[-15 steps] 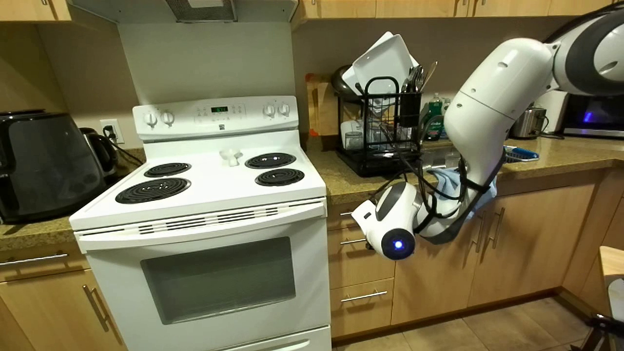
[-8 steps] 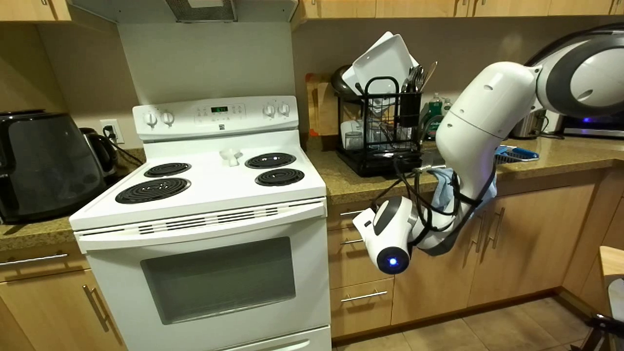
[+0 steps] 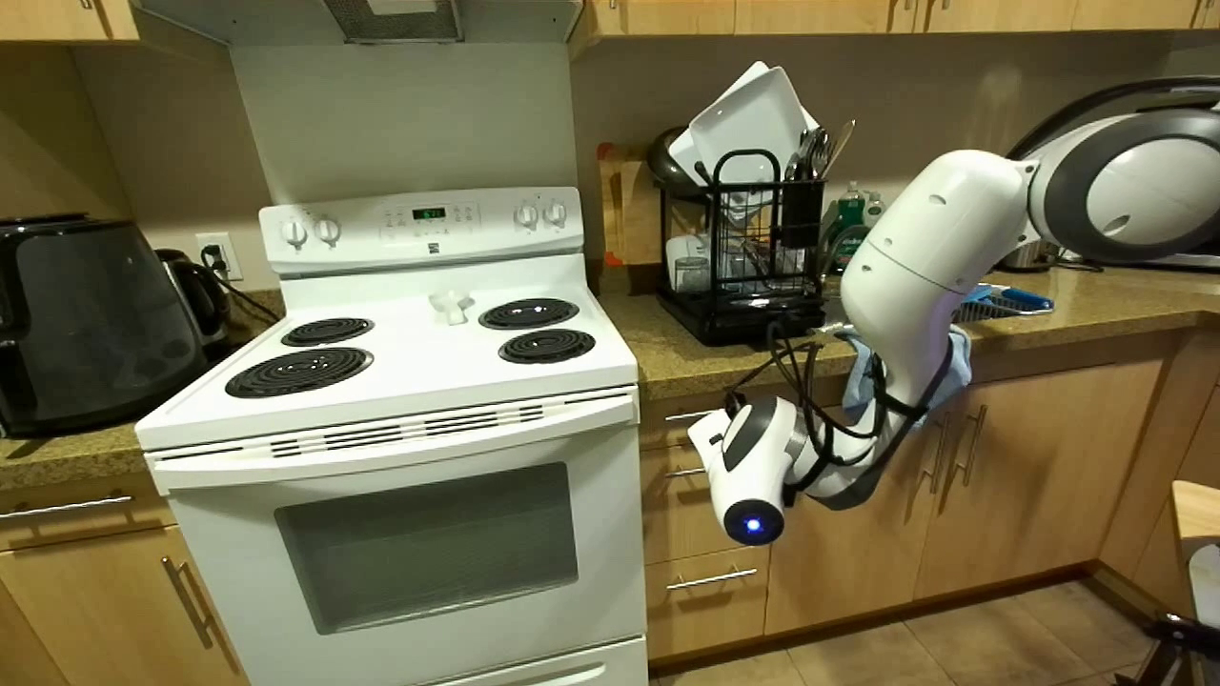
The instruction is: Open the top drawer of the kitchen unit
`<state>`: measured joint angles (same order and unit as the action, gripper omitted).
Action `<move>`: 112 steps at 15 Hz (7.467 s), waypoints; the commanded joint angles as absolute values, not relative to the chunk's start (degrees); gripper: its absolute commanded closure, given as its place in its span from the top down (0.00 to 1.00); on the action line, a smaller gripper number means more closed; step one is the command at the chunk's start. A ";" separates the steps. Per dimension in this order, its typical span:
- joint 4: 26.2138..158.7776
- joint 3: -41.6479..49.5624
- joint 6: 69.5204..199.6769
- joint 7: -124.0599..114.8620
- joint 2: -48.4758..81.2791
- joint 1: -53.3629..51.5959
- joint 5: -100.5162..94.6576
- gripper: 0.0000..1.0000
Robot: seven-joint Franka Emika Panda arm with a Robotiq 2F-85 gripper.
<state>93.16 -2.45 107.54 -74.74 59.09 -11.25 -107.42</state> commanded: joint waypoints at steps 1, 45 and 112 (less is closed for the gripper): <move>91.20 -2.54 104.80 -76.79 61.02 -10.43 -109.35 1.00; 72.59 0.23 100.46 -69.82 72.95 -11.82 -109.34 0.00; 137.58 -9.85 160.38 -40.90 17.98 3.71 -124.42 1.00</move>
<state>135.61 -10.94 155.77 -44.35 22.44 2.28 -124.24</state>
